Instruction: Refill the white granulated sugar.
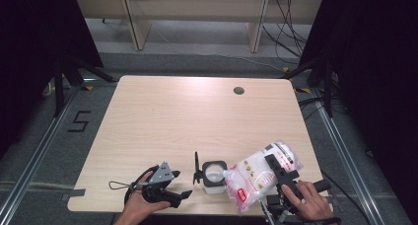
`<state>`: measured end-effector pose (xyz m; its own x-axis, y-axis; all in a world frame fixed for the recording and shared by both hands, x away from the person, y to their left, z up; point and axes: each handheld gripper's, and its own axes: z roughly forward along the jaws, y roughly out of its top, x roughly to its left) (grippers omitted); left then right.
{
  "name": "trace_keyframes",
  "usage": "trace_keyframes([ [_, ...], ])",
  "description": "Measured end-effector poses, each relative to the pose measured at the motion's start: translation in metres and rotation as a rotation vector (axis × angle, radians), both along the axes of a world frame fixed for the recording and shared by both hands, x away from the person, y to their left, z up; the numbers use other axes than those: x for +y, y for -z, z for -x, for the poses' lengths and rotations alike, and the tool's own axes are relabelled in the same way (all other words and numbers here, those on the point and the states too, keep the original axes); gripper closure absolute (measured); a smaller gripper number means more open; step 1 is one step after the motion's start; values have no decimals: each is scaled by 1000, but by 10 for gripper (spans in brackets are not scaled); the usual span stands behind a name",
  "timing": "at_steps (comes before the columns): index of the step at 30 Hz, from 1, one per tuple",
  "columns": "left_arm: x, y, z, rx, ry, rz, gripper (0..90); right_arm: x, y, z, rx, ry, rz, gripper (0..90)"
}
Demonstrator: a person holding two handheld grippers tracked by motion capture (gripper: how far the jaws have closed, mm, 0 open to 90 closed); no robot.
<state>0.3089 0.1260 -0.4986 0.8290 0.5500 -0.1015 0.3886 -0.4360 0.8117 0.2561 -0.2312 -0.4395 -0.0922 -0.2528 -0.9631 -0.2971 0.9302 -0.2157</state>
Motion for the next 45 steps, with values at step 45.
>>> trace_keyframes([
  [45, 0, 0, 0, 5, 0, 4, 219, 0, -3, 1, 8, 10, 3, 434],
])
